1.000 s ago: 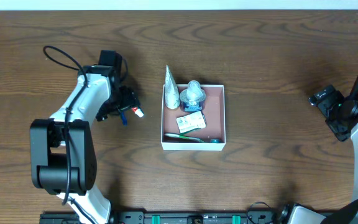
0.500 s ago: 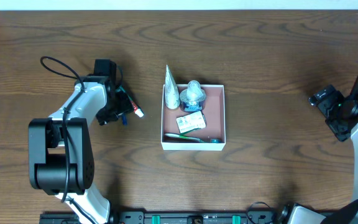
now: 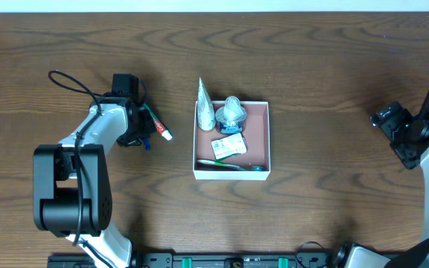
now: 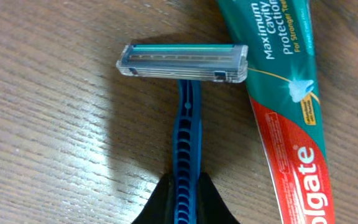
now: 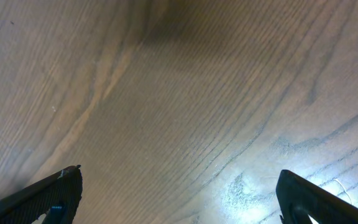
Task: Pack container
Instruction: 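Grasp the blue razor with the left gripper, then carry the razor into the box and lower it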
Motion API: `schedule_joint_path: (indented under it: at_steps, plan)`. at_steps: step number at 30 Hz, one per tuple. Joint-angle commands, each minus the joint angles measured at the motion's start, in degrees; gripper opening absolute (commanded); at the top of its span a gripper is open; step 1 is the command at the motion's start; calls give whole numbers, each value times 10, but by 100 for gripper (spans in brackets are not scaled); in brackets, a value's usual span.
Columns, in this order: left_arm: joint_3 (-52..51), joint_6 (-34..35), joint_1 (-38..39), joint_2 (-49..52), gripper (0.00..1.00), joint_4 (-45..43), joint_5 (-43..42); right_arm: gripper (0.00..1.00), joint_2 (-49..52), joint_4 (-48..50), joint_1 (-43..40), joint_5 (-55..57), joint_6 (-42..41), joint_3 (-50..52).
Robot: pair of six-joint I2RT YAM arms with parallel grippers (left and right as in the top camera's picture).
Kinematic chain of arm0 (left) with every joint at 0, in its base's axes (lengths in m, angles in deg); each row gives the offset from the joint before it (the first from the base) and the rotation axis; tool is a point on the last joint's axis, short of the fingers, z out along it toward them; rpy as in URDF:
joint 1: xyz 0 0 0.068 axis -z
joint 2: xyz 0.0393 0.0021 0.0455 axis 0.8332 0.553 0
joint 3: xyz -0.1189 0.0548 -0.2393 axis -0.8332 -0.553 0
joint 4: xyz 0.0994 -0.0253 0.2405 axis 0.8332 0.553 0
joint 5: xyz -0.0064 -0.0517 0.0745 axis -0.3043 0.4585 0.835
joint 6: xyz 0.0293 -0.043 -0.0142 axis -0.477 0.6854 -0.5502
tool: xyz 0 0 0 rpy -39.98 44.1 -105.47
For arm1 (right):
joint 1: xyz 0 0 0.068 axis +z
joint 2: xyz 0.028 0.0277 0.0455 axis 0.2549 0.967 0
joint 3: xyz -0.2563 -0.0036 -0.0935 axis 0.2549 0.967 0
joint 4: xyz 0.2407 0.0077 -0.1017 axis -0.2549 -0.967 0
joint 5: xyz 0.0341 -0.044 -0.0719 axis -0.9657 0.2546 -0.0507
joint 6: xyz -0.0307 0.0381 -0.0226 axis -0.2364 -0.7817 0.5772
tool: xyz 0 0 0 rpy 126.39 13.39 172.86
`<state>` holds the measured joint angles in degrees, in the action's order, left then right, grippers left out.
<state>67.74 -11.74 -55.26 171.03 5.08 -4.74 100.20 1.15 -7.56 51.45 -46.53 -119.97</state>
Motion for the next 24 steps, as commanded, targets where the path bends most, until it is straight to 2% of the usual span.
schedule_joint_path:
  at_steps: [1,10,17,24]
  plan:
    - [-19,0,-2,13,6,3,-4,99,0,0,-5,-2,9,0]
    - [17,-8,-2,-39,6,52,-37,99,0,0,-5,-2,9,0]
    - [90,-47,-2,-194,6,122,-39,99,0,0,-5,-2,9,0]
    - [104,-195,31,-389,6,129,-153,99,0,0,-5,-2,9,0]
